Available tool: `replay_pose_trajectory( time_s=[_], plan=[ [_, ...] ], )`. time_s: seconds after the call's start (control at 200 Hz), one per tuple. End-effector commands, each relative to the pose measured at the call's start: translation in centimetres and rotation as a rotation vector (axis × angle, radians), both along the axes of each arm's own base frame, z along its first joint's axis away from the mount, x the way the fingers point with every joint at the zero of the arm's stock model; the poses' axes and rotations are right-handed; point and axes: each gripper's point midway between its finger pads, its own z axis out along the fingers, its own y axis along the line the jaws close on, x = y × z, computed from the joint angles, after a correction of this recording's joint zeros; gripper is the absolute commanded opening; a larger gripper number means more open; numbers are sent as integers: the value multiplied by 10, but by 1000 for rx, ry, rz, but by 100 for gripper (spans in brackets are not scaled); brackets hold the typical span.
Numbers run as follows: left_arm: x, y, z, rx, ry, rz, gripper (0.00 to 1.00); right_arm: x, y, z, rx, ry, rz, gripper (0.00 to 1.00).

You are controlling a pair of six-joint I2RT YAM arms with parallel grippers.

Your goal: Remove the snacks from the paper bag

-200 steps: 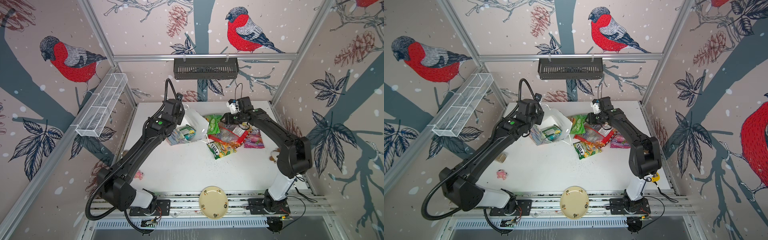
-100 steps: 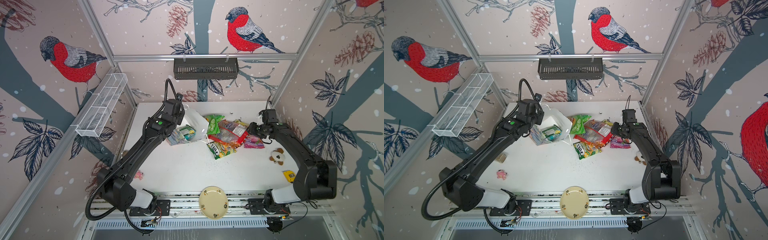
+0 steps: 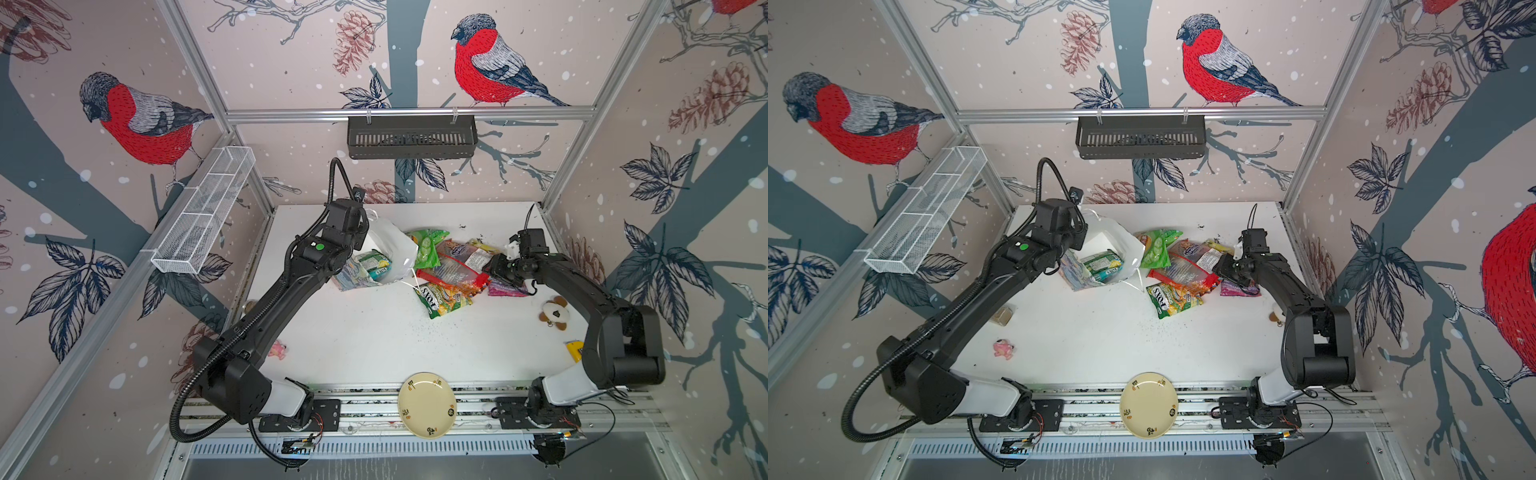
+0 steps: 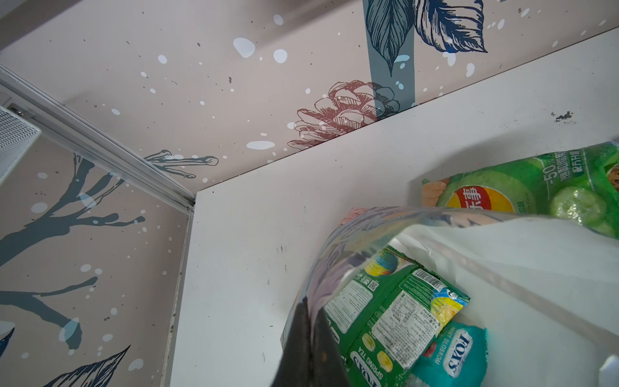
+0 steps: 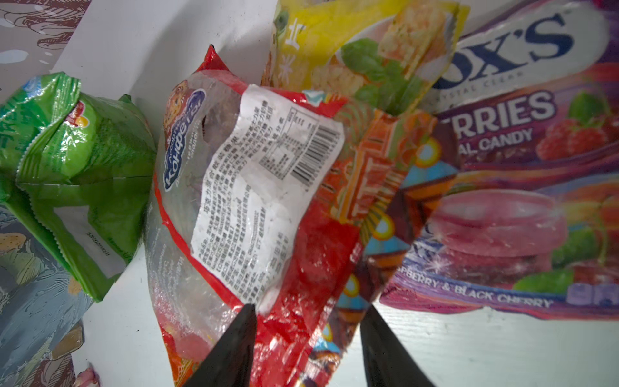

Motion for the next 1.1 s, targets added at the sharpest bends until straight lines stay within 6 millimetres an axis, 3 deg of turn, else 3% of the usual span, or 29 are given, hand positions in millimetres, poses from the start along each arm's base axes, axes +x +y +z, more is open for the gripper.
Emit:
replay_pose_trajectory(
  time_s=[0.0,0.1,0.275,0.375,0.53,0.715,0.936,1.096],
  plan=[
    [4,2,18,-23,-72,13,0,11,9,4,48,-30,8,50],
    [4,3,20,-21,-79,19,0,20,14,6,75,-49,12,45],
    [6,1,22,-25,-81,15,0,52,31,36,87,-153,47,16],
    [7,0,23,-28,-82,10,0,73,38,49,76,-201,64,15],
    [7,0,22,-25,-79,12,0,103,45,50,61,-224,89,12],
    [5,2,23,-23,-80,17,0,136,43,34,28,-222,100,12],
    [7,1,23,-19,-76,14,0,187,50,30,32,-273,118,12],
    [6,1,23,-20,-76,12,0,218,44,14,-9,-267,108,12]
  ],
)
